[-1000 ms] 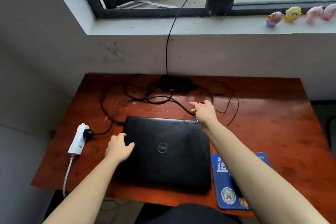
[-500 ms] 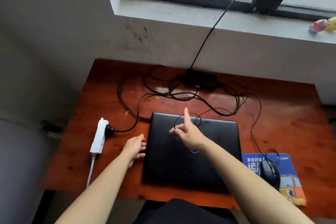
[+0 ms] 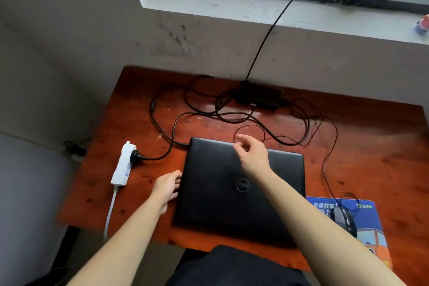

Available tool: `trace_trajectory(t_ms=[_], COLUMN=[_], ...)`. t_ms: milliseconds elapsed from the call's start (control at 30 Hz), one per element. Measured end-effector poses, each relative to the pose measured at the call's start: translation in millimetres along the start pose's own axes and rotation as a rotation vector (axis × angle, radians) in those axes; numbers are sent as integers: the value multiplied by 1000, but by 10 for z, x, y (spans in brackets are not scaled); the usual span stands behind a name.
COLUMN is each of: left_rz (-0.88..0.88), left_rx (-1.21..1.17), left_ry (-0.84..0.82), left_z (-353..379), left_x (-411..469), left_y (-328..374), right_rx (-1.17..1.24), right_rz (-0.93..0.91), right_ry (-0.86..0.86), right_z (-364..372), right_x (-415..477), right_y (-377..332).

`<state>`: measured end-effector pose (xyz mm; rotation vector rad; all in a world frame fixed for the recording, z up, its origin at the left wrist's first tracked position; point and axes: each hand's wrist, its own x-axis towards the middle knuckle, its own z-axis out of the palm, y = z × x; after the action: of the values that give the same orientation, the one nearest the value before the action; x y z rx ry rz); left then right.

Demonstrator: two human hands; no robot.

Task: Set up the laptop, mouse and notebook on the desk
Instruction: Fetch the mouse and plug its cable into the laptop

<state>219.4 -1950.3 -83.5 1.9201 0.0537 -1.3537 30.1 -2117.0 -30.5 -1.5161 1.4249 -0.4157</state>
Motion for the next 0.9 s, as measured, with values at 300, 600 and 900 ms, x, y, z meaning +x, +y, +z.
trace_trajectory(t_ms=[300, 600, 900], left_rz=[56, 358, 526], left_rx=[221, 574, 851], left_ry=[231, 121, -198], left_z=[15, 1000, 1623], left_x=[-144, -126, -235], left_y=[161, 632, 598], right_rx=[-430, -518, -568], right_rz=[-148, -368, -57], right_ry=[-550, -323, -46], right_z=[-33, -316, -844], right_x=[-254, -534, -660], right_y=[608, 1076, 1460])
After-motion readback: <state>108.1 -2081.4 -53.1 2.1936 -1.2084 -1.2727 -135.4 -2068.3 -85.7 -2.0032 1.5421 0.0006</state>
